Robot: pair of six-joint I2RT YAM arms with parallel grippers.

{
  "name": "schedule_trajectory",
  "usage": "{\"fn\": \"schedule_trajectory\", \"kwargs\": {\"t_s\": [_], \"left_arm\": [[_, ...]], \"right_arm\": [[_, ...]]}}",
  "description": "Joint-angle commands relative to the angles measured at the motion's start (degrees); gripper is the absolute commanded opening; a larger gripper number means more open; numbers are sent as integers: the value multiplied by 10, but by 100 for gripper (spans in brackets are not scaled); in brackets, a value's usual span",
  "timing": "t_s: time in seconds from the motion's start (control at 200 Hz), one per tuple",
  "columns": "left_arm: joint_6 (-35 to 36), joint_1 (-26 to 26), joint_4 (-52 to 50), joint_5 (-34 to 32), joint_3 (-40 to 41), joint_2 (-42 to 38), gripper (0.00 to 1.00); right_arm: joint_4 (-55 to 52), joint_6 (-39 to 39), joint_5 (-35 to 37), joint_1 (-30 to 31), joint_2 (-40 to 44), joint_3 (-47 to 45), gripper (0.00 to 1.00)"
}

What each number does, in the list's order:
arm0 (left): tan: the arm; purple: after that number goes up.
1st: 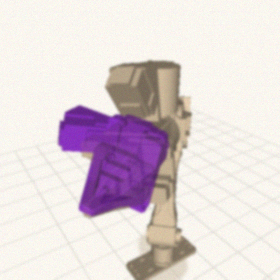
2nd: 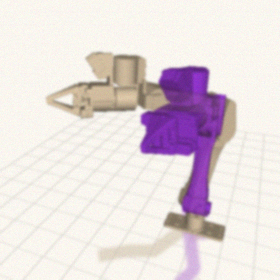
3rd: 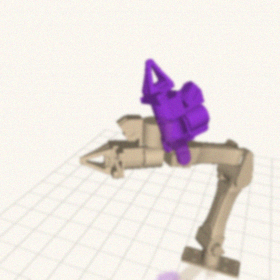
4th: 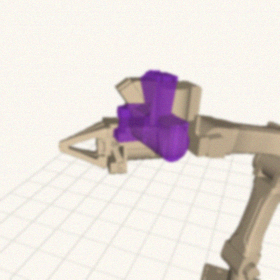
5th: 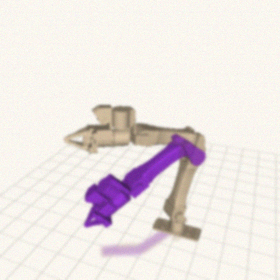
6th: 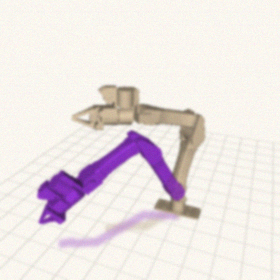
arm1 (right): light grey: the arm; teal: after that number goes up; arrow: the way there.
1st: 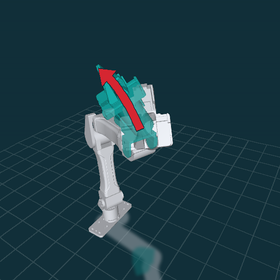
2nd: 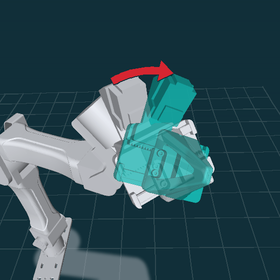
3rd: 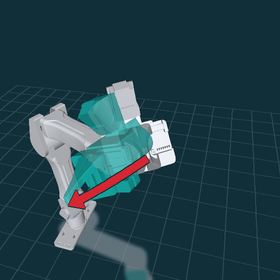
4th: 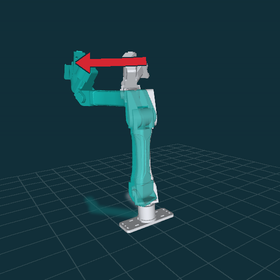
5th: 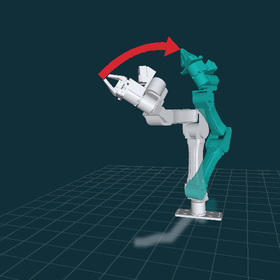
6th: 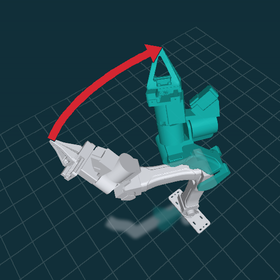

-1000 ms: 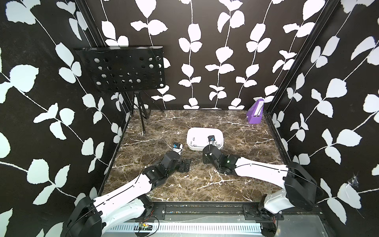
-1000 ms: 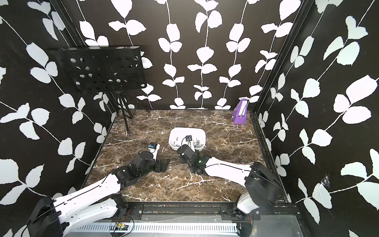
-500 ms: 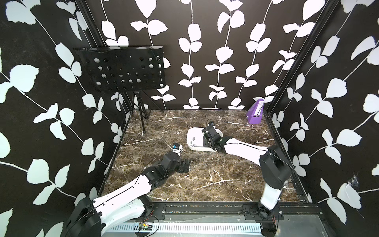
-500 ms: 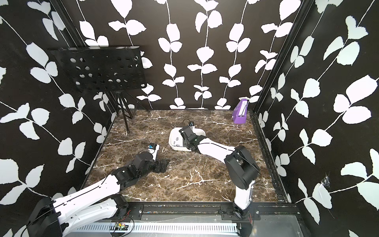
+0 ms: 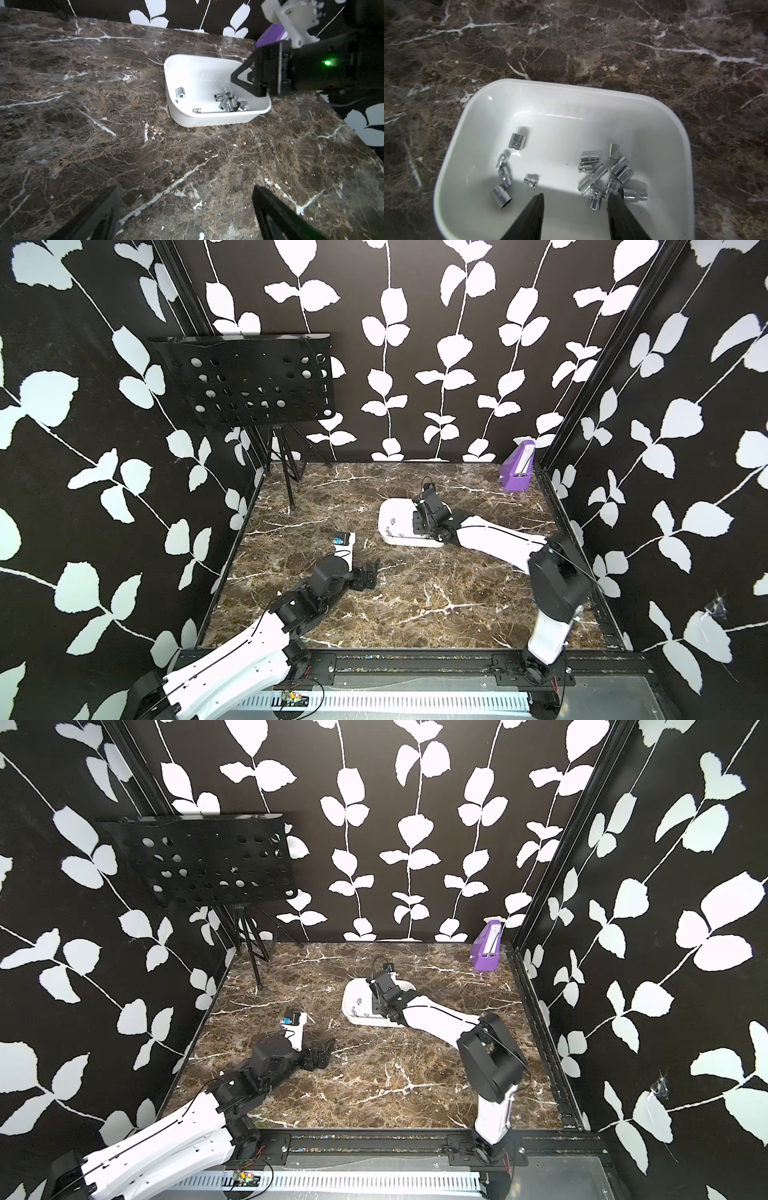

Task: Put the socket on the desktop into the storage box
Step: Reset both arms

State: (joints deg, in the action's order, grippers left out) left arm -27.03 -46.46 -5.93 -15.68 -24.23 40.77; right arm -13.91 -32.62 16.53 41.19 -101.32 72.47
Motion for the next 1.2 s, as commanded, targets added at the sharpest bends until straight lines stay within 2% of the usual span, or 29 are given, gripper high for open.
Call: {"fn": "schedule_trajectory", "kwargs": {"t_s": [0.0,0.185,0.255,0.29,0.355,0.445,0.525,0.57,0.655,0.71,0.765,0.78,0.84,0.885,0.975,1.06,1.195], "left_arm": [[9,-2,-10,-46,11,-42,99],[22,-2,-26,-86,11,-111,99],[45,-2,-4,-76,8,-115,99],[55,-1,0,-74,-3,-111,99],[69,-2,-14,-96,-40,-93,99],[84,-2,-27,-149,-96,-58,99],[128,-2,15,-197,-115,-25,99],[155,-1,61,-255,-111,-4,99],[225,5,172,-364,-97,43,99],[266,23,218,-393,-96,78,99],[272,57,207,-371,-110,111,99],[269,81,200,-364,-114,119,99],[238,131,179,-352,-117,146,99],[241,161,192,-351,-104,162,99],[280,199,276,-361,-49,189,99],[300,237,345,-308,1,219,99],[349,275,333,-324,-3,285,99]], "right_arm": [[24,24,16,-2,101,-61,57],[70,66,51,-2,286,-173,69],[65,92,88,-1,342,-197,74],[58,102,115,-1,365,-206,79],[54,123,178,-1,404,-224,99],[93,180,264,-1,449,-272,99],[165,265,327,-1,481,-325,99],[237,324,345,-4,492,-365,99],[363,443,317,-12,498,-439,99],[410,465,302,-25,490,-468,99],[414,448,294,-54,478,-476,100],[410,444,288,-63,475,-477,99],[407,434,243,-104,453,-485,99],[418,441,218,-130,432,-497,99],[460,459,203,-171,391,-524,99],[500,420,200,-208,366,-541,100],[503,395,157,-259,353,-560,99]]}}
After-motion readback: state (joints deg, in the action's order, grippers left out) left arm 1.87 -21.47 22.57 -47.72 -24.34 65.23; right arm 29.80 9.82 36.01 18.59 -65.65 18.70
